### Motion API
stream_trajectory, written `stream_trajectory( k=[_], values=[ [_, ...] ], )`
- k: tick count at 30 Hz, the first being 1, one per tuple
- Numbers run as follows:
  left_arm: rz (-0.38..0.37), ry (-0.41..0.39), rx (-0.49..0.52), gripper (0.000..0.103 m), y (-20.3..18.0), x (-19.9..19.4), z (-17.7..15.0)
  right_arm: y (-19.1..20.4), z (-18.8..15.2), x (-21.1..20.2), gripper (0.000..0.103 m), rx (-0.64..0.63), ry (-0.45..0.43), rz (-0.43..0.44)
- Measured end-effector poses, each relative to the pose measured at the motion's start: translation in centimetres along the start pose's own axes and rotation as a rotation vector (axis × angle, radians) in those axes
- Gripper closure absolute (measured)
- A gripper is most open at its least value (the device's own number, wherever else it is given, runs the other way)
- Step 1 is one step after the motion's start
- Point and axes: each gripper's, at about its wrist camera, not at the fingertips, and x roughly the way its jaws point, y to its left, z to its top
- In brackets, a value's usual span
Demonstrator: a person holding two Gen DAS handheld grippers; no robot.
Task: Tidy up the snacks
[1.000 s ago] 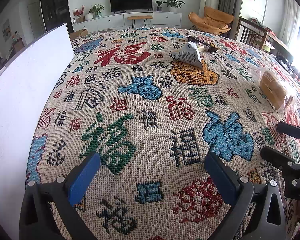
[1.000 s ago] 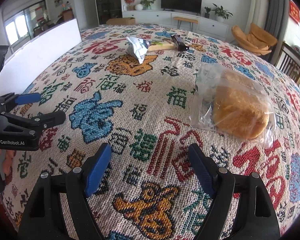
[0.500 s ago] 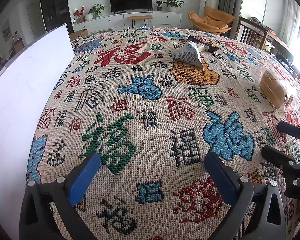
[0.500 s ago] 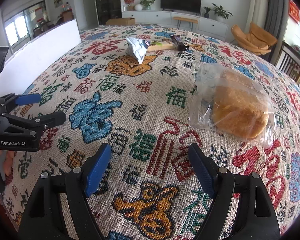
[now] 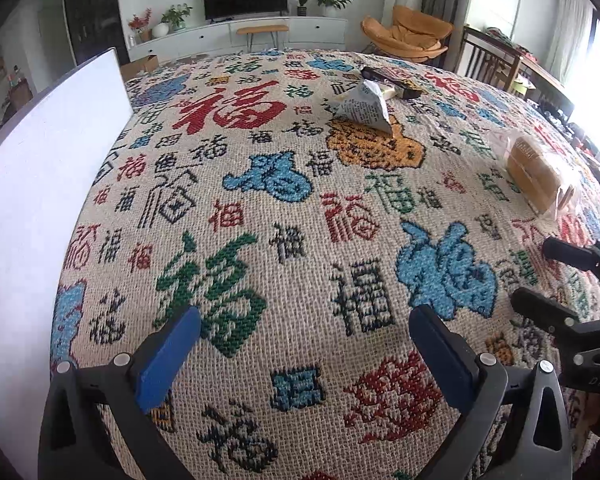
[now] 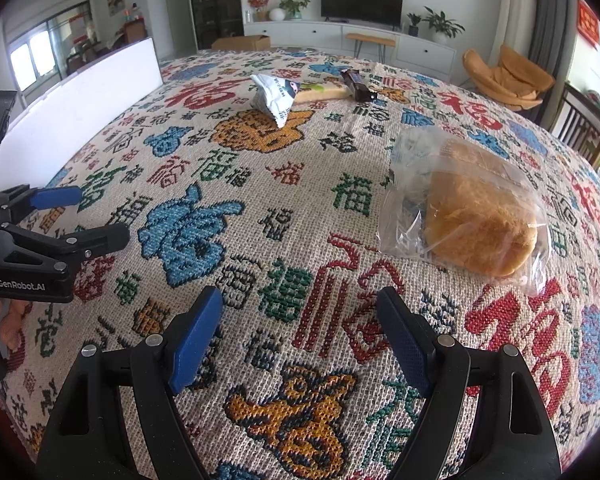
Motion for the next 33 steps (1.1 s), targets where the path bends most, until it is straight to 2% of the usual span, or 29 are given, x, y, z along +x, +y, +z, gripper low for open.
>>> stream_trajectory(
  k=[2,5,7,9,11,12,15,16,17,18,20,23,27,30,33],
  values=[
    [-0.042,-0.012,-0.026,0.000,0.4,-0.3,1.9,0.0,0.0,0.0,0.021,0.000,0.000,0.000],
    [-0.078,-0.077,-0.059,0.000,0.0,-0.8,6.2,-0.1,0.0,0.0,0.021,0.001,0.000,0.002],
    [-0.100,-0.105,-0.029,0.000,-1.4,-0.2,9.4,-0.2,0.0,0.0,0.021,0.001,0.000,0.002],
    [-0.103,-0.079,0.029,0.000,-3.2,1.9,12.3,-0.1,0.0,0.0,0.021,0.001,0.000,0.002],
    [-0.086,-0.049,0.047,0.003,-4.4,4.5,14.6,-0.2,0.0,0.0,0.021,0.002,0.000,0.003],
    [-0.071,-0.045,0.050,0.007,-4.9,5.6,15.4,-0.3,0.0,0.0,0.021,0.004,-0.001,0.006],
    [-0.029,-0.015,0.072,0.009,-6.5,9.0,16.9,-0.5,0.0,0.0,0.021,0.015,-0.005,0.019],
    [0.002,-0.004,0.078,0.016,-6.9,10.0,17.0,-0.6,0.0,0.0,0.021,0.018,-0.006,0.023],
    [0.021,0.003,0.082,0.023,-7.2,10.7,16.9,-0.7,0.0,0.0,0.021,0.021,-0.007,0.028],
    [0.025,0.012,0.081,0.041,-7.3,11.4,16.8,-0.7,0.0,0.0,0.021,0.024,-0.008,0.031],
    [0.023,-0.043,0.045,0.065,-6.7,10.9,16.5,-0.8,0.0,0.0,0.021,0.028,-0.011,0.038],
    [-0.047,-0.070,-0.017,0.070,-5.1,9.4,15.5,-1.0,0.0,0.0,0.021,0.036,-0.013,0.047],
    [-0.099,-0.087,-0.004,0.071,-3.5,5.1,12.7,-0.9,0.0,0.0,0.021,0.037,-0.013,0.049],
    [-0.106,-0.079,0.024,0.071,-2.2,1.3,9.4,-0.9,0.0,0.0,0.021,0.035,-0.013,0.046],
    [-0.097,-0.050,0.033,0.071,-1.2,-0.9,5.7,-0.8,0.0,0.0,0.021,0.027,-0.010,0.036]
  ],
)
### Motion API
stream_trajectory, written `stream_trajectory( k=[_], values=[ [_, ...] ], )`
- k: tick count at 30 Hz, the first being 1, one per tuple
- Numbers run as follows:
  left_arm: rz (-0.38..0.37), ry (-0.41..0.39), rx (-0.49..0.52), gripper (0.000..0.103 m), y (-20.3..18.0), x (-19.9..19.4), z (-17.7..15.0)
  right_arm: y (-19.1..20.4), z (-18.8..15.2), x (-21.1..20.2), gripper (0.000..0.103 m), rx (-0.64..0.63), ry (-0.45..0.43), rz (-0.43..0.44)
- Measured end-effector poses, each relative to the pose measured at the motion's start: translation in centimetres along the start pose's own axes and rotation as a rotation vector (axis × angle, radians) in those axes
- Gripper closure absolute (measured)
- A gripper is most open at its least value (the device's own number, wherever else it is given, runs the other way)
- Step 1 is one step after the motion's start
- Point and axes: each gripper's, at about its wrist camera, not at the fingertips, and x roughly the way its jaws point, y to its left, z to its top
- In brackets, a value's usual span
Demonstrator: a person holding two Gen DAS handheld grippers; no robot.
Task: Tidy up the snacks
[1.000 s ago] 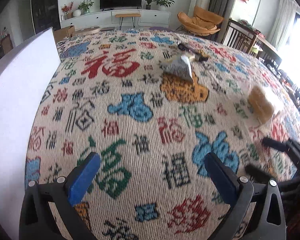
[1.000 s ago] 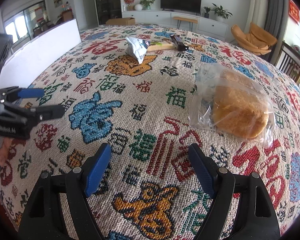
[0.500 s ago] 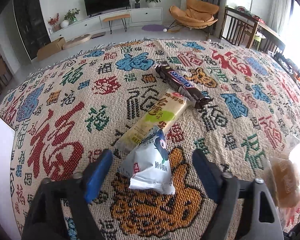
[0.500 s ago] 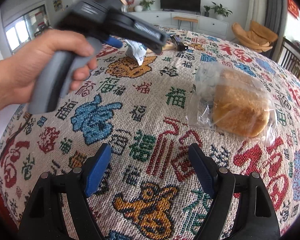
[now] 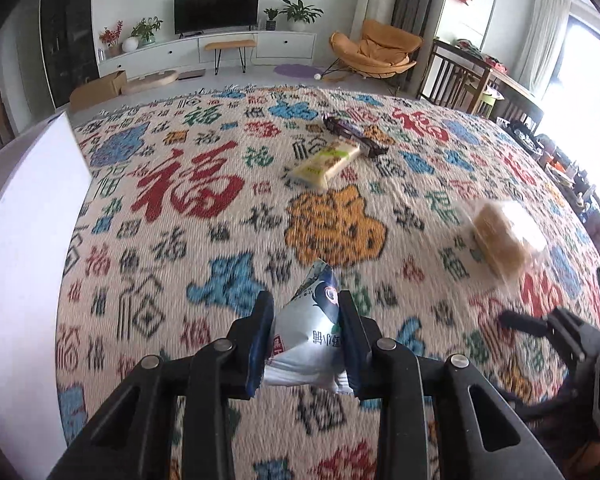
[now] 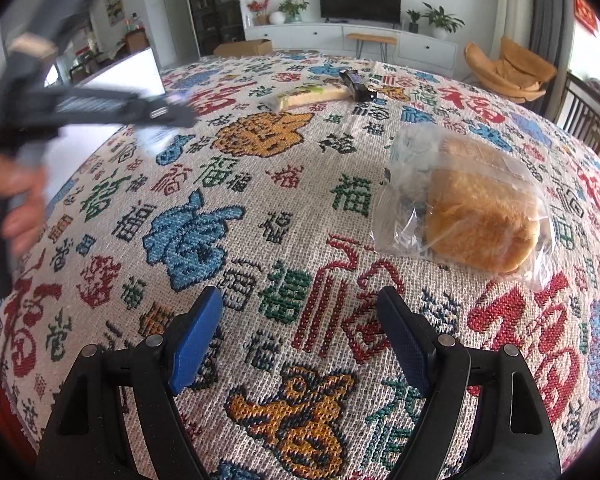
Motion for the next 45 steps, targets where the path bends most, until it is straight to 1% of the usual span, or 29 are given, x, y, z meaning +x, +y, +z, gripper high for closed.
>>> stream_trajectory(
  k=[2,4,5,6,7,8,9,10,11,37,41,45],
  values=[
    [-0.003,0.010,-0.007,0.071,0.1,-0.3,-2.1,0.1,0.0,0.0,0.021,-0.007,0.003,-0.009],
    [0.016,0.012,0.000,0.068,0.0,0.2,-3.9,0.4,0.0,0.0,0.021,-0.012,0.005,-0.015],
    [0.022,0.017,-0.002,0.056,0.0,0.7,-4.5,0.5,0.0,0.0,0.021,-0.014,0.006,-0.018],
    [0.020,-0.004,0.001,0.046,-0.1,1.0,-5.0,0.5,0.0,0.0,0.021,-0.017,0.007,-0.021],
    [0.035,-0.053,0.018,0.024,-0.3,0.9,-5.3,0.6,0.0,0.0,0.021,-0.019,0.007,-0.024],
    [0.077,-0.028,0.021,0.013,-0.4,1.4,-5.3,0.6,0.1,0.0,0.021,-0.018,0.007,-0.023],
    [0.116,0.002,0.019,0.006,-0.5,2.1,-5.1,0.6,0.0,0.0,0.021,-0.017,0.007,-0.022],
    [0.125,0.010,0.031,0.000,-0.9,2.3,-4.9,0.6,0.1,0.0,0.021,-0.017,0.006,-0.021],
    [0.125,0.019,0.037,0.000,-1.0,2.6,-4.8,0.6,0.1,0.0,0.021,-0.017,0.007,-0.022],
    [0.121,0.011,0.033,0.000,-1.0,2.7,-4.7,0.6,0.1,0.0,0.021,-0.017,0.008,-0.022],
    [0.121,0.011,0.033,0.000,-1.0,2.7,-4.7,0.8,0.1,0.1,0.018,-0.023,0.013,-0.019],
    [0.120,0.011,0.033,0.000,-1.1,2.7,-4.7,0.9,0.0,0.1,0.018,-0.027,0.014,-0.024]
  ],
)
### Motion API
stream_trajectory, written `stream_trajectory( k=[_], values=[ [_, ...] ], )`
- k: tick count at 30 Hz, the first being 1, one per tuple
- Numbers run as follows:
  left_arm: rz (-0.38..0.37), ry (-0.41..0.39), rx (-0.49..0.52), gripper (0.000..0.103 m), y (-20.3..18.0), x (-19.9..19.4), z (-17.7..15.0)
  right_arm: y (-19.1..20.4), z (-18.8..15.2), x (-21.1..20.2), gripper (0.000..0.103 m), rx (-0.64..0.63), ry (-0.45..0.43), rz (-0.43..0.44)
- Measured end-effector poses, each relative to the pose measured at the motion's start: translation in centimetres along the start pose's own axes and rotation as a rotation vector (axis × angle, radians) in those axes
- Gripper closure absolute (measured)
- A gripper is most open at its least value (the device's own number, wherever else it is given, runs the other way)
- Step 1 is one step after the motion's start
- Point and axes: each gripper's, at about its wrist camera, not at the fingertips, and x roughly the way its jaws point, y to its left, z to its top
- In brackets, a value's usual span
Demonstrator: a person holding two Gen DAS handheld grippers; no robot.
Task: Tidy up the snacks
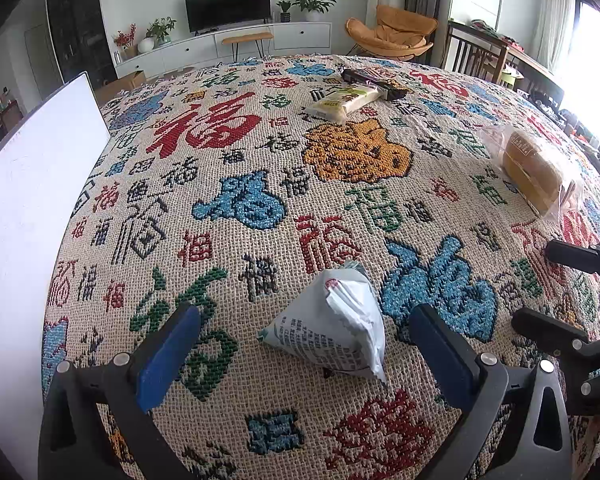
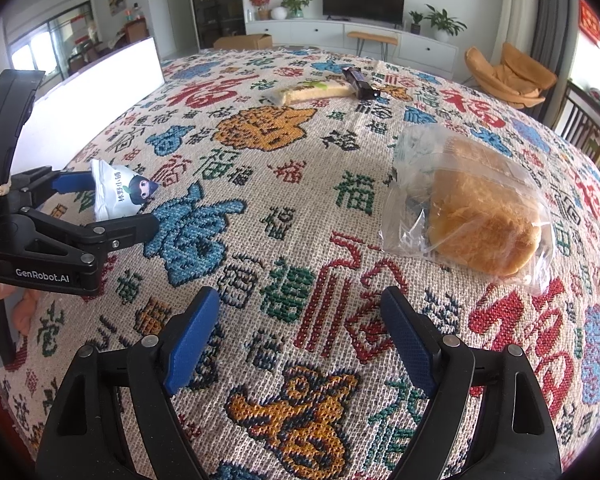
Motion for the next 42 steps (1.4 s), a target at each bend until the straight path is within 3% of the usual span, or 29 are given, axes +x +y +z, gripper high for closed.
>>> stream_trajectory(
  k=[35,37,40,42],
  values=[
    [0.000,-0.001,-0.001,0.000,0.0,0.0,0.0,0.0,0.0,-0.1,0.018,-0.003,-0.005,-0.010],
    [-0.001,-0.001,-0.001,0.000,0.0,0.0,0.0,0.0,-0.2,-1.5,0.018,0.004,-0.072,-0.031],
    [-0.001,-0.002,-0.001,0.000,0.0,0.0,0.0,-1.7,-1.0,-6.4,0.018,0.087,-0.318,-0.018],
    [-0.002,-0.002,-0.002,0.000,0.0,0.0,0.0,-3.5,-0.1,-8.6,0.018,0.161,-0.395,-0.126]
  ],
)
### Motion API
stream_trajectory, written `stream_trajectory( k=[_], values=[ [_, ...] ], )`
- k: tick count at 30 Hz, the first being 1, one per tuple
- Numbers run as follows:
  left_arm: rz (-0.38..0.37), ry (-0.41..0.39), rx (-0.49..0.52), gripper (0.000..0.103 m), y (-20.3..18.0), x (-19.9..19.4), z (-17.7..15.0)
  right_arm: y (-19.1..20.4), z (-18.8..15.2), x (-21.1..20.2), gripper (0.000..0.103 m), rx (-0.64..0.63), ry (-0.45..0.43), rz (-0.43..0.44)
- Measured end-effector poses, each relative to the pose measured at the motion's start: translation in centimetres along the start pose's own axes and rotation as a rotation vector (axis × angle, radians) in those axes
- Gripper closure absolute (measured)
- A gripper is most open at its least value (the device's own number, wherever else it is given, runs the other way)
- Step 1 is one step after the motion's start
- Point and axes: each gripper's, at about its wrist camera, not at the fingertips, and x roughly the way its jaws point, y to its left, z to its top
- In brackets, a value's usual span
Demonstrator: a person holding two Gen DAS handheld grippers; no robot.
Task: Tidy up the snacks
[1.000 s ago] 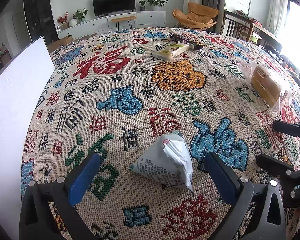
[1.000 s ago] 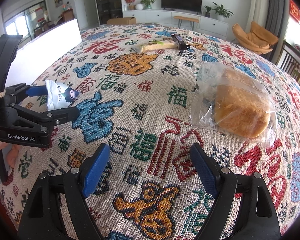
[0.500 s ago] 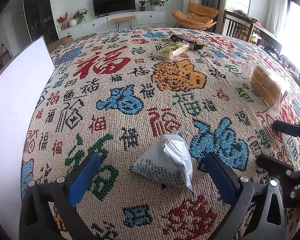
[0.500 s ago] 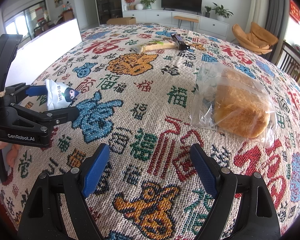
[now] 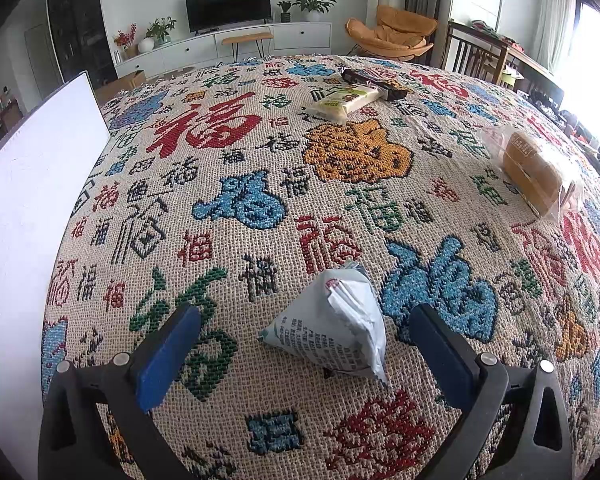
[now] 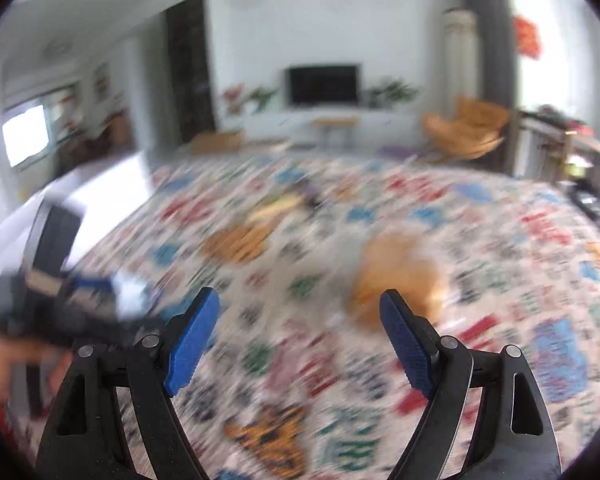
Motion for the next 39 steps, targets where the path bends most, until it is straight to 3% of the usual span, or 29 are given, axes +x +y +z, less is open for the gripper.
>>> stream_trajectory(
  k=[2,6,11,12,14,16,17,26,30,32,33,34,39],
  values=[
    [0.000,0.000,0.000,0.000,0.0,0.0,0.0,-2.3,2.4,0.5,0.018,0.067,-0.005,-0.070],
    [0.000,0.000,0.000,0.000,0.0,0.0,0.0,-6.2,5.6,5.5,0.018,0.133,0.157,-0.115],
    [0.000,-0.001,0.000,0.000,0.1,0.0,0.0,-5.2,3.5,11.6,0.017,0.014,0.351,-0.146],
    [0.000,-0.001,0.000,0.000,0.0,0.0,0.0,-5.1,2.6,12.4,0.010,0.018,0.361,-0.111],
    [0.000,-0.001,0.000,0.000,0.0,0.0,0.0,-5.5,1.7,13.1,0.007,0.069,0.367,-0.126],
    [-0.001,-0.001,0.000,0.000,0.0,0.0,0.0,-7.0,0.8,13.6,0.005,0.217,0.387,-0.071],
    [-0.001,-0.001,0.000,0.000,0.0,0.1,0.0,-6.9,0.8,13.2,0.005,0.215,0.358,-0.078],
    [-0.002,-0.001,-0.001,0.000,0.0,-0.1,0.0,-6.2,0.6,12.9,0.005,0.188,0.359,-0.095],
    [-0.006,0.023,0.020,0.000,-0.1,0.0,0.1,-6.2,0.9,12.6,0.008,0.162,0.414,-0.096],
    [-0.034,0.041,0.044,0.012,-0.1,-0.7,-0.1,-6.5,0.9,11.7,0.012,0.166,0.430,-0.065],
    [-0.039,0.025,0.049,0.043,-0.2,-1.3,-0.2,-6.7,1.0,10.8,0.017,0.175,0.423,-0.045],
    [-0.037,0.016,0.055,0.055,-0.2,-1.9,-0.4,-7.0,1.1,9.8,0.017,0.197,0.414,-0.017],
    [-0.159,-0.028,-0.065,0.055,1.4,-5.2,-1.9,-7.0,1.9,4.7,0.017,0.304,0.367,0.174]
  ],
)
